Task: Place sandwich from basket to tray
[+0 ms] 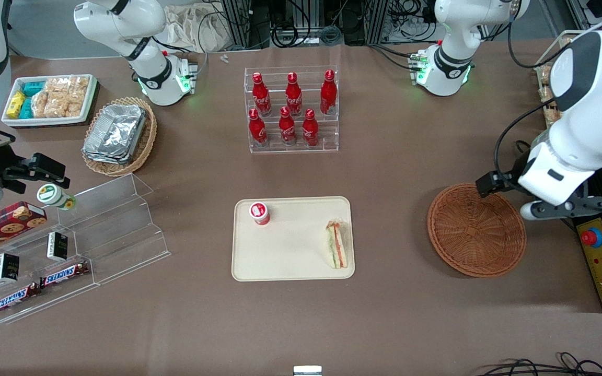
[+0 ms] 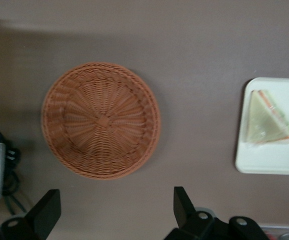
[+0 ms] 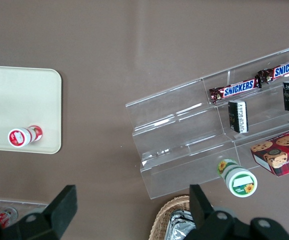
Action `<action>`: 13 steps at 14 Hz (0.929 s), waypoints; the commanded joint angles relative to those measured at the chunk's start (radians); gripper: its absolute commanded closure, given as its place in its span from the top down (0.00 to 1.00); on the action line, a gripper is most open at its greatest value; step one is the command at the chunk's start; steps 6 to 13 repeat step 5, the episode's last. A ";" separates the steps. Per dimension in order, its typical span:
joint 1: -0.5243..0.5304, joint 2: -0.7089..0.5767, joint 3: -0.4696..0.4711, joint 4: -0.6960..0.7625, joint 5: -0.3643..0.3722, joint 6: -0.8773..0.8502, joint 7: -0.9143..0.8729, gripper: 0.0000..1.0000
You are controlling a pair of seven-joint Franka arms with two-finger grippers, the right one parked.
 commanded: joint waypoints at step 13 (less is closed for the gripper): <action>-0.015 -0.067 0.060 -0.085 0.000 0.021 0.170 1.00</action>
